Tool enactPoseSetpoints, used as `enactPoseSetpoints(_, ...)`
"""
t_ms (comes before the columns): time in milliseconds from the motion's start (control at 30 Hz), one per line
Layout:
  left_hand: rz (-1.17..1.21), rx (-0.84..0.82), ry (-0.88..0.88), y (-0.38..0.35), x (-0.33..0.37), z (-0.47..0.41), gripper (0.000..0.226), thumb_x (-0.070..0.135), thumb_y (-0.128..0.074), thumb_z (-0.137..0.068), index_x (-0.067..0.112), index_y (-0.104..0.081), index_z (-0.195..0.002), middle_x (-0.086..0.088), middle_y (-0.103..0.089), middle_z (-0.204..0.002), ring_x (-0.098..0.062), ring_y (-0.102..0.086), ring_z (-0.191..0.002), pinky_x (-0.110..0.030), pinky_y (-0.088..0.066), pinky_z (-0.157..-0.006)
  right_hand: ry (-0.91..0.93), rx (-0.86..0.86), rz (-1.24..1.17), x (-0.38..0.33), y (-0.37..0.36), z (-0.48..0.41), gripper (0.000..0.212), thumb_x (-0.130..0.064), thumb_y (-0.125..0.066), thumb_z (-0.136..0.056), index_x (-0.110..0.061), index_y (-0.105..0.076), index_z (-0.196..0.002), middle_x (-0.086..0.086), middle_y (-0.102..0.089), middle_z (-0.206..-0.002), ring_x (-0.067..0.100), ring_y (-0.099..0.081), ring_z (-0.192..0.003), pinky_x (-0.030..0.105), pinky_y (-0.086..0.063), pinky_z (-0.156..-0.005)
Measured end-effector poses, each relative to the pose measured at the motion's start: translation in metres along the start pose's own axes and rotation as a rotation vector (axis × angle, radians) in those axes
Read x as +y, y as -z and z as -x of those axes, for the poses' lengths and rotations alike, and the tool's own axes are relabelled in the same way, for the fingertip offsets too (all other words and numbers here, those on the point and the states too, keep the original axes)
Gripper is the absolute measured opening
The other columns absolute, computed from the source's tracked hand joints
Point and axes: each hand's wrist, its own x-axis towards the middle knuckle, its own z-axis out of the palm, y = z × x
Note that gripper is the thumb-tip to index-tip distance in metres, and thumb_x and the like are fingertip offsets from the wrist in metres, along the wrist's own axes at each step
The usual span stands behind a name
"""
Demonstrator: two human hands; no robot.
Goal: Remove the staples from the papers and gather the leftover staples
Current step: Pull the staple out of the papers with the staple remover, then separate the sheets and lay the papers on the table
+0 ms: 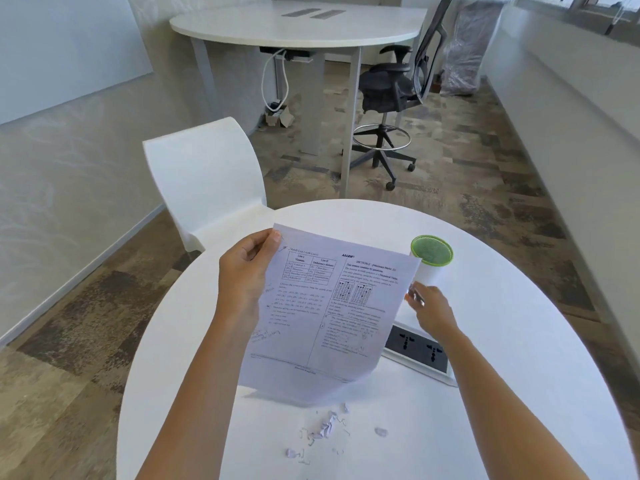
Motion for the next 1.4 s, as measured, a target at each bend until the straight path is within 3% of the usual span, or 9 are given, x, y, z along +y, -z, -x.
enactPoseSetpoints(67, 0.03, -0.022, 0.014, -0.001, -0.003, -0.004, 0.025, 0.021, -0.065, -0.086, 0.007, -0.069, -0.106, -0.005, -0.072, -0.099, -0.012, -0.067, -0.085, -0.021, -0.054, -0.073, 0.011, -0.022, 0.072, 0.014, -0.014, -0.001, 0.03, -0.001, -0.047, -0.093, -0.007, -0.055, -0.121, 0.013, -0.056, -0.114, 0.029, -0.057, -0.104, 0.027, -0.036, -0.073)
enactPoseSetpoints(167, 0.052, -0.039, 0.039, -0.001, -0.007, -0.01, 0.026, 0.021, -0.064, -0.087, 0.004, -0.069, -0.106, -0.006, -0.072, -0.098, -0.011, -0.068, -0.08, -0.015, -0.052, -0.063, 0.063, -0.035, 0.257, 0.029, -0.029, -0.005, 0.036, -0.002, -0.048, -0.091, -0.014, -0.053, -0.125, 0.013, -0.056, -0.116, 0.033, -0.054, -0.1, 0.036, -0.044, -0.077)
enactPoseSetpoints(500, 0.053, -0.045, 0.058, 0.002, -0.009, -0.017, 0.012, 0.021, -0.062, -0.088, 0.015, -0.071, -0.091, 0.001, -0.073, -0.089, -0.012, -0.066, -0.079, -0.022, -0.052, -0.073, 0.124, 0.033, 0.438, 0.046, -0.047, -0.001, 0.059, 0.009, -0.055, -0.079, -0.013, -0.047, -0.132, 0.008, -0.058, -0.12, 0.033, -0.056, -0.1, 0.038, -0.046, -0.081)
enactPoseSetpoints(667, 0.063, -0.045, 0.059, 0.001, -0.007, -0.014, 0.012, 0.021, -0.062, -0.088, 0.016, -0.072, -0.091, 0.002, -0.073, -0.087, -0.009, -0.067, -0.076, -0.018, -0.053, -0.066, 0.14, 0.029, 0.452, 0.045, -0.047, 0.001, 0.065, 0.009, -0.049, -0.08, -0.014, -0.037, -0.14, 0.007, -0.051, -0.133, 0.029, -0.047, -0.119, 0.037, -0.039, -0.096)
enactPoseSetpoints(767, 0.083, -0.036, 0.057, 0.001, -0.005, -0.011, 0.011, 0.02, -0.062, -0.088, 0.017, -0.072, -0.089, 0.004, -0.074, -0.085, -0.009, -0.067, -0.076, -0.018, -0.054, -0.067, -0.006, 0.26, 0.114, 0.025, -0.039, 0.005, 0.057, 0.01, -0.044, -0.085, -0.012, -0.042, -0.137, 0.01, -0.046, -0.138, 0.031, -0.041, -0.125, 0.042, -0.036, -0.1)
enactPoseSetpoints(867, 0.097, -0.044, 0.048, 0.001, 0.001, -0.006, 0.011, 0.019, -0.061, -0.089, 0.019, -0.071, -0.085, 0.007, -0.074, -0.08, -0.006, -0.067, -0.074, -0.017, -0.054, -0.067, -0.216, 0.574, -0.45, -0.012, -0.017, 0.015, 0.035, -0.001, -0.04, -0.094, -0.015, -0.054, -0.123, 0.01, -0.059, -0.121, 0.027, -0.053, -0.111, 0.036, -0.042, -0.094)
enactPoseSetpoints(967, 0.139, -0.066, 0.038, -0.001, 0.008, 0.002, 0.012, 0.018, -0.059, -0.09, 0.017, -0.071, -0.084, 0.009, -0.074, -0.075, -0.003, -0.068, -0.069, -0.015, -0.054, -0.064, -0.264, 0.627, -0.862, -0.048, 0.013, 0.033, 0.024, -0.019, -0.039, -0.097, -0.021, -0.058, -0.111, 0.0, -0.065, -0.106, 0.016, -0.059, -0.095, 0.039, -0.049, -0.092)
enactPoseSetpoints(1200, 0.228, -0.094, 0.025, -0.011, 0.027, 0.029, 0.014, 0.015, -0.06, -0.089, 0.014, -0.069, -0.079, 0.007, -0.073, -0.07, -0.005, -0.067, -0.064, -0.02, -0.054, -0.068, 0.139, 0.729, -0.889, -0.126, 0.066, 0.101, 0.014, -0.014, -0.052, -0.095, -0.014, -0.059, -0.107, -0.007, -0.062, -0.111, 0.0, -0.058, -0.093, 0.016, -0.047, -0.079)
enactPoseSetpoints(1400, 0.319, -0.101, 0.059, -0.026, 0.037, 0.056, 0.009, 0.018, -0.064, -0.086, 0.012, -0.07, -0.088, -0.002, -0.07, -0.089, -0.016, -0.062, -0.086, -0.029, -0.05, -0.083, 0.498, 0.391, -0.637, -0.186, 0.064, 0.155, 0.022, -0.018, -0.055, -0.093, -0.022, -0.058, -0.114, -0.008, -0.058, -0.114, 0.005, -0.055, -0.108, 0.022, -0.047, -0.09)
